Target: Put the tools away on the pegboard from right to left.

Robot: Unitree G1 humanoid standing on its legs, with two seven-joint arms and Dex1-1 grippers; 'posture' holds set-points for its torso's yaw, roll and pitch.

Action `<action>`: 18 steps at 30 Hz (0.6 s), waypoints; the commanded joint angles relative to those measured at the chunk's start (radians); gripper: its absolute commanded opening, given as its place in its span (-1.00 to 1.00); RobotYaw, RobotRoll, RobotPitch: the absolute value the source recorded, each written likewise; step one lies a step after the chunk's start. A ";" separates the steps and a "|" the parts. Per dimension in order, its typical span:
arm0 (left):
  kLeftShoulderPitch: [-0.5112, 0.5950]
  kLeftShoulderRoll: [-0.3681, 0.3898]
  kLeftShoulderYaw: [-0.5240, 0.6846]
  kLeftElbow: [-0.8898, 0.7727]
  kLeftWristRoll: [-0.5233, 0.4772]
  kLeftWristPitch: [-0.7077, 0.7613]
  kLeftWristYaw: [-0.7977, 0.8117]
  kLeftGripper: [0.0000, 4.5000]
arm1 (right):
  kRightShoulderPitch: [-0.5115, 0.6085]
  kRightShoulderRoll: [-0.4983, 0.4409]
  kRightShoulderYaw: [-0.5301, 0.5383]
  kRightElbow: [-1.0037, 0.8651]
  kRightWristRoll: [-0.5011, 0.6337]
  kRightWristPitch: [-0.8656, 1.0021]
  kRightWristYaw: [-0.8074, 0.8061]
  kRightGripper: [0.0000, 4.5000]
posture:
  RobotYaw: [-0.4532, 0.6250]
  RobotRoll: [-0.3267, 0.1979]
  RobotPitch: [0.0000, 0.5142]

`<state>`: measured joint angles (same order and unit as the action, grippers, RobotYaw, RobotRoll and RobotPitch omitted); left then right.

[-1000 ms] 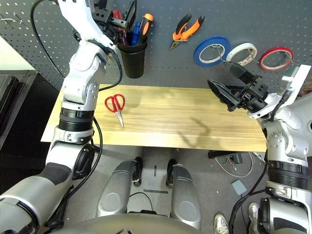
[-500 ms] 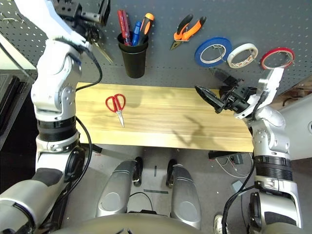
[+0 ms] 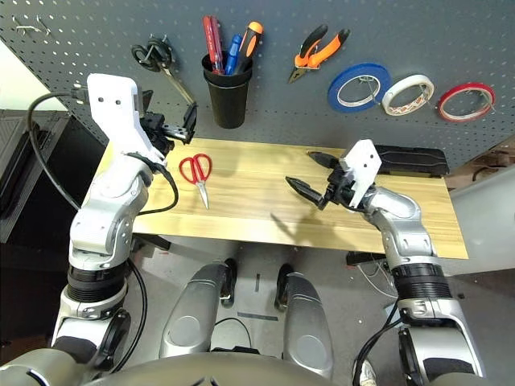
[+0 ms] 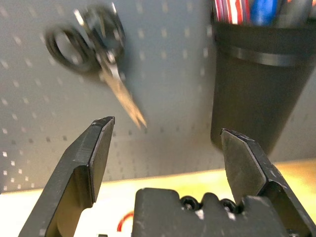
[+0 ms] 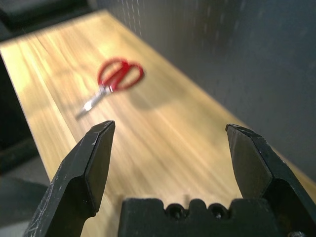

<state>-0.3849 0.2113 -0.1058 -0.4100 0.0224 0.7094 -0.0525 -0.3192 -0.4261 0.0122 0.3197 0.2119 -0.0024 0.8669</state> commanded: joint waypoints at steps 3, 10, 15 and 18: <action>0.054 -0.004 -0.047 0.123 0.055 0.000 0.008 0.98 | -0.012 0.015 0.086 0.065 -0.104 0.045 -0.053 1.00 | 0.31 0.25 0.08; 0.030 -0.022 -0.012 0.317 0.074 -0.035 0.031 0.98 | -0.029 0.063 0.143 0.116 -0.152 0.019 -0.067 1.00 | 0.30 0.25 0.18; -0.006 -0.023 0.021 0.473 0.077 -0.082 0.051 0.98 | -0.045 0.100 0.174 0.157 -0.195 -0.005 -0.102 1.00 | 0.28 0.25 0.23; -0.042 -0.023 0.051 0.612 0.071 -0.126 0.064 0.98 | -0.057 0.133 0.191 0.162 -0.216 0.000 -0.133 1.00 | 0.27 0.25 0.26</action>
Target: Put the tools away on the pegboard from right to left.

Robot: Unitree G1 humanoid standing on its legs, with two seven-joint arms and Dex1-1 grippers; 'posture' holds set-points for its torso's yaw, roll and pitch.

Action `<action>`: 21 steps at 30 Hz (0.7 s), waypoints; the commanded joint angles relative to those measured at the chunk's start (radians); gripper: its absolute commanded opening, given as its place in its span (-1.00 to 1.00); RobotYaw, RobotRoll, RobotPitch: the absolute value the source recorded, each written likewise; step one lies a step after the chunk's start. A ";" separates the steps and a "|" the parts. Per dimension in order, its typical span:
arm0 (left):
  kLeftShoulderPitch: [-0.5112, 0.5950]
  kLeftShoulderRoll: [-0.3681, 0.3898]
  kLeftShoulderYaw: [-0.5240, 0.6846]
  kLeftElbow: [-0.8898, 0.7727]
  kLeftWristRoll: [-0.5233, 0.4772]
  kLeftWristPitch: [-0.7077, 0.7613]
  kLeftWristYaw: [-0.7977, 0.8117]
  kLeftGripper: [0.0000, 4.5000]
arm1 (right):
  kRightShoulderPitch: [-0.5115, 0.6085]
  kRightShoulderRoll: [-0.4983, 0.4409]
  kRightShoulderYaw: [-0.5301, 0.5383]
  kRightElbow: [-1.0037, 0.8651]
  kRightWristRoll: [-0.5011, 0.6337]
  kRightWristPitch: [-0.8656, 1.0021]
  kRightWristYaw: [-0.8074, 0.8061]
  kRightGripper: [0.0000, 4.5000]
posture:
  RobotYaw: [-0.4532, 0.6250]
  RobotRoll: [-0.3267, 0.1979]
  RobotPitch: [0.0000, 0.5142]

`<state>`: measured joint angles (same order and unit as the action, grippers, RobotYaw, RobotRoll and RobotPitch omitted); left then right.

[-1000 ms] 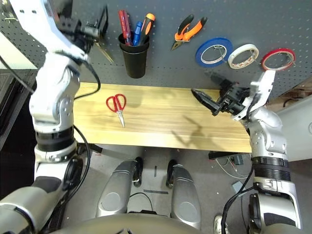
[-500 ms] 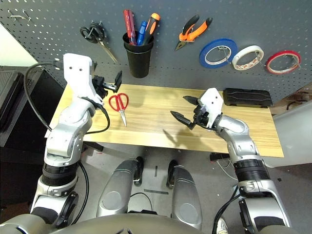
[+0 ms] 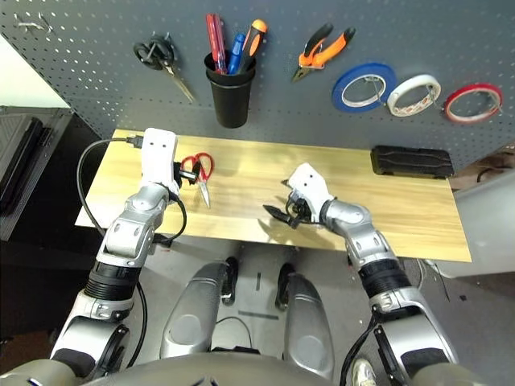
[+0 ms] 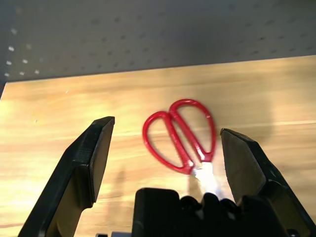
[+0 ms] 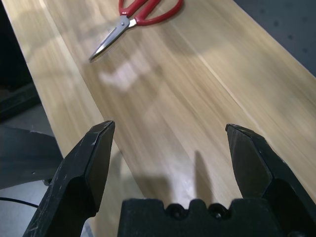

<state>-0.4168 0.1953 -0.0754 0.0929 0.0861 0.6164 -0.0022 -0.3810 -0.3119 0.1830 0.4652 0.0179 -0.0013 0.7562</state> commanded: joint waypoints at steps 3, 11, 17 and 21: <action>-0.051 -0.008 0.046 0.238 0.001 -0.089 0.024 0.98 | 0.002 0.044 0.029 0.010 -0.034 0.010 -0.045 1.00 | 0.26 0.25 0.28; -0.204 -0.001 0.089 0.635 0.004 -0.273 0.054 0.98 | 0.011 0.076 0.039 -0.025 -0.043 0.020 -0.077 1.00 | 0.22 0.25 0.31; -0.295 -0.009 0.100 0.868 0.004 -0.367 0.077 0.98 | 0.033 0.066 0.039 -0.067 -0.041 0.038 -0.081 1.00 | 0.17 0.25 0.30; -0.330 -0.008 0.106 0.984 0.002 -0.391 0.094 0.91 | 0.038 0.059 0.033 -0.095 -0.038 0.053 -0.083 1.00 | 0.15 0.25 0.29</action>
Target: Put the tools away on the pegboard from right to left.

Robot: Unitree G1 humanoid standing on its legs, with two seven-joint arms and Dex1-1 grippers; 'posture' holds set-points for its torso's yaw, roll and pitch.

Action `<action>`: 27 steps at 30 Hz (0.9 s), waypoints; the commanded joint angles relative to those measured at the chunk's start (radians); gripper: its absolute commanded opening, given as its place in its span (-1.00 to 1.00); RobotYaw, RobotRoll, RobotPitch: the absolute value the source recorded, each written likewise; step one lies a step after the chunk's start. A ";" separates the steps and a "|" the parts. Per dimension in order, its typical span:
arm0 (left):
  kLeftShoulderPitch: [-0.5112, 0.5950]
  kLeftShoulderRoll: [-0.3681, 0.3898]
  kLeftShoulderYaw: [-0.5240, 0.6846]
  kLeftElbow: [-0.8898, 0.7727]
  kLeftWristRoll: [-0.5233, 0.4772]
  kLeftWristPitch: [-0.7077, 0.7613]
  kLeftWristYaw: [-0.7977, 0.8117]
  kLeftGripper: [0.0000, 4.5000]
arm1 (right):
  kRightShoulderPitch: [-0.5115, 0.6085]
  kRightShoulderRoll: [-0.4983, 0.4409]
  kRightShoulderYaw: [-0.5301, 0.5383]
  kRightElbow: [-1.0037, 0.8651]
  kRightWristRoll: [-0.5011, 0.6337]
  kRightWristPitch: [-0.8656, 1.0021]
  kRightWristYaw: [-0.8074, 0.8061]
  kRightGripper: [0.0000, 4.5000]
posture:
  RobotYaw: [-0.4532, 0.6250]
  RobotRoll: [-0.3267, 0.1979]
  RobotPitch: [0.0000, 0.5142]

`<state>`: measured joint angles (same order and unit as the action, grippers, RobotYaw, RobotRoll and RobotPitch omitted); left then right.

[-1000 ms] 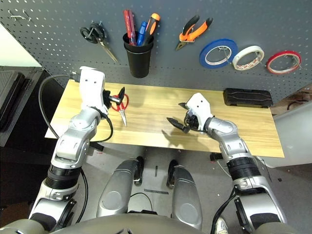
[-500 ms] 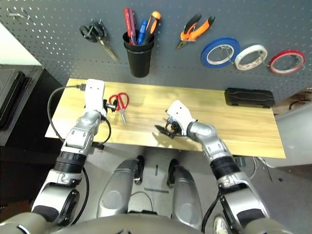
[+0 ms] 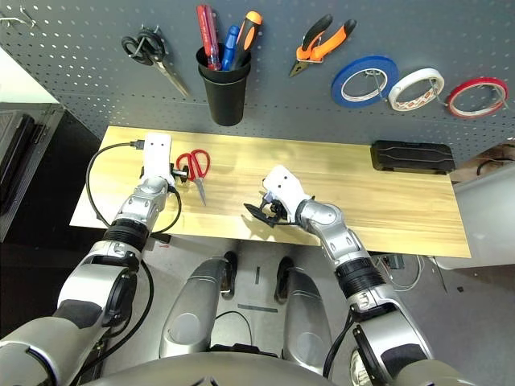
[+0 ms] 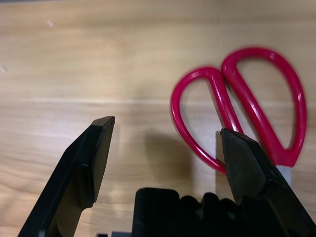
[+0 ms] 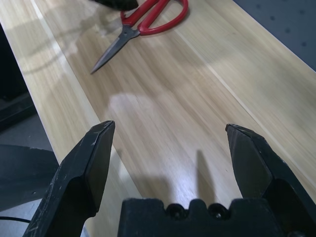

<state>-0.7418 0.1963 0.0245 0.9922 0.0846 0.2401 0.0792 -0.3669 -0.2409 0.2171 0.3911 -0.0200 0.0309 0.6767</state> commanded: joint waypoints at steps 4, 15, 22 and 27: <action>-0.022 -0.012 0.009 0.157 0.000 -0.016 0.012 0.40 | 0.024 -0.020 -0.006 -0.043 0.006 0.032 -0.004 1.00 | 0.14 0.25 0.27; -0.004 -0.035 0.096 0.085 -0.078 -0.031 0.024 -0.98 | 0.015 -0.034 -0.022 -0.044 0.024 -0.026 0.003 1.00 | 0.21 0.25 0.17; 0.126 -0.075 0.141 -0.313 -0.153 0.061 0.016 -0.98 | -0.007 -0.034 -0.067 -0.020 0.080 -0.100 0.031 1.00 | 0.28 0.25 0.08; 0.288 -0.091 0.135 -0.728 -0.202 0.198 -0.016 -0.98 | -0.013 -0.051 -0.117 -0.015 0.166 -0.174 0.118 1.00 | 0.34 0.25 0.00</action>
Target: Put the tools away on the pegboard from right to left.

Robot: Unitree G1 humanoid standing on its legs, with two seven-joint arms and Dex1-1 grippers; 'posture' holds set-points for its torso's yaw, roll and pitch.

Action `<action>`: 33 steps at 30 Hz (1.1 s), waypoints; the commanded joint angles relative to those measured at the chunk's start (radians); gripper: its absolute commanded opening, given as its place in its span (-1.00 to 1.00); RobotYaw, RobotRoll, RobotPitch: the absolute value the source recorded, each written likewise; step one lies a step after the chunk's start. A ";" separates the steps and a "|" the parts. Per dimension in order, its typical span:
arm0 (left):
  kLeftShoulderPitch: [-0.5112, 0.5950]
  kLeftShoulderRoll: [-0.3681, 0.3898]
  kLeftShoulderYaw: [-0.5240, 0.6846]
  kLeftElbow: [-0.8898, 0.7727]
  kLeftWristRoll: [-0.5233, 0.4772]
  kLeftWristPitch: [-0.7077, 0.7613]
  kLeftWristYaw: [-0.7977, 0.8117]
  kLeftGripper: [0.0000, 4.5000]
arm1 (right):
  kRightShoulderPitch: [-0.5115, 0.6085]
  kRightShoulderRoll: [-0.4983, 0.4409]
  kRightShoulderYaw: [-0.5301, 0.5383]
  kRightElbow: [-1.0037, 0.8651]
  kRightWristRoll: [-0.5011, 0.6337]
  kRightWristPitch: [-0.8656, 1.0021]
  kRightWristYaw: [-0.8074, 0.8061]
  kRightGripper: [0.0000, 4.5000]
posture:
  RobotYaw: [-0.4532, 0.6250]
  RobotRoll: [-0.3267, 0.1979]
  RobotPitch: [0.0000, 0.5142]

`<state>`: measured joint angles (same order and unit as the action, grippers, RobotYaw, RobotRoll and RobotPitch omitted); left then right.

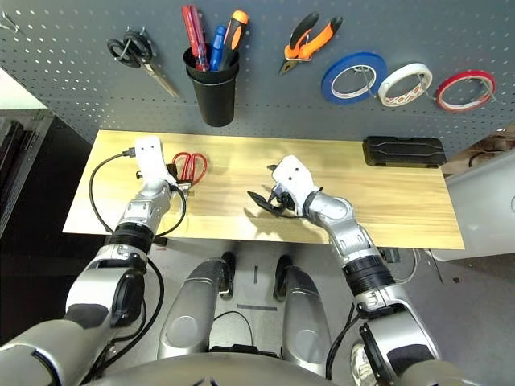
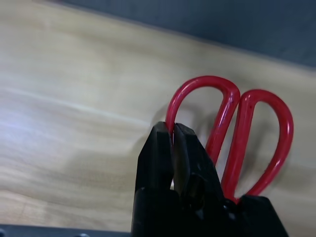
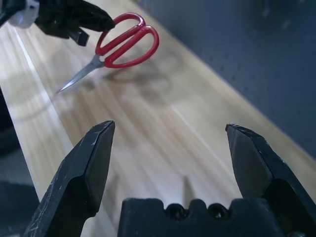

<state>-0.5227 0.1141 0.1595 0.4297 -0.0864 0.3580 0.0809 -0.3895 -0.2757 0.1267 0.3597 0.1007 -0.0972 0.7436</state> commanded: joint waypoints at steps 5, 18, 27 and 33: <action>0.184 0.010 -0.004 -0.435 -0.056 0.167 -0.061 -0.98 | 0.021 -0.043 -0.082 0.010 0.134 -0.115 0.146 1.00 | 0.38 0.25 -0.06; 0.254 0.056 0.070 -0.799 -0.182 0.181 -0.161 -0.98 | -0.008 -0.113 -0.210 -0.068 0.368 -0.095 0.345 1.00 | 0.44 0.25 -0.10; 0.174 0.093 0.118 -0.865 -0.267 0.189 -0.177 -0.98 | -0.011 -0.132 -0.249 -0.165 0.462 -0.044 0.406 1.00 | 0.44 0.25 -0.10; 0.110 0.112 0.133 -0.863 -0.294 0.191 -0.166 -0.98 | -0.018 -0.154 -0.276 -0.205 0.506 -0.009 0.419 1.00 | 0.43 0.25 -0.12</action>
<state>-0.4107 0.2195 0.2853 -0.4146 -0.3633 0.5425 -0.0889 -0.4143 -0.4196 -0.1327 0.1780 0.5846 -0.1170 1.1502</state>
